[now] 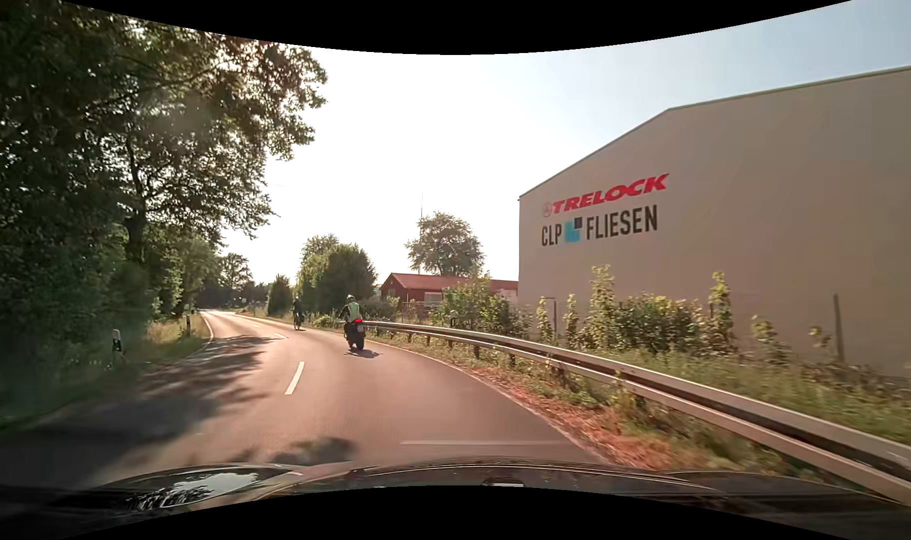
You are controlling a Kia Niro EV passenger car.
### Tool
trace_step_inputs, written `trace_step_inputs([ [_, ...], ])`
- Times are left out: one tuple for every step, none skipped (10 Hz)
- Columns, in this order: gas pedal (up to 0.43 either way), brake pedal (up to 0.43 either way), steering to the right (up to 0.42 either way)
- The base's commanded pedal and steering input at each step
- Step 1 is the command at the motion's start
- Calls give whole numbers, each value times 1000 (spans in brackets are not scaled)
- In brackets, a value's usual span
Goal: Follow the waypoints while adhering to traffic rules and regulations
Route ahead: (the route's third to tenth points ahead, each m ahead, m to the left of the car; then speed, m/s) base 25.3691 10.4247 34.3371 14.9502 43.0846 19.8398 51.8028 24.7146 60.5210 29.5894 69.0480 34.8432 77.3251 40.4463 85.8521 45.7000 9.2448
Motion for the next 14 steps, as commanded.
trace_step_inputs([
  [169,0,-141],
  [169,0,-137],
  [169,0,-131],
  [169,0,-125],
  [169,0,-125],
  [169,0,-125],
  [169,0,-126],
  [169,0,-126],
  [157,0,-126],
  [157,0,-124],
  [157,0,-121],
  [157,0,-112],
  [138,0,-104],
  [110,0,-100],
])
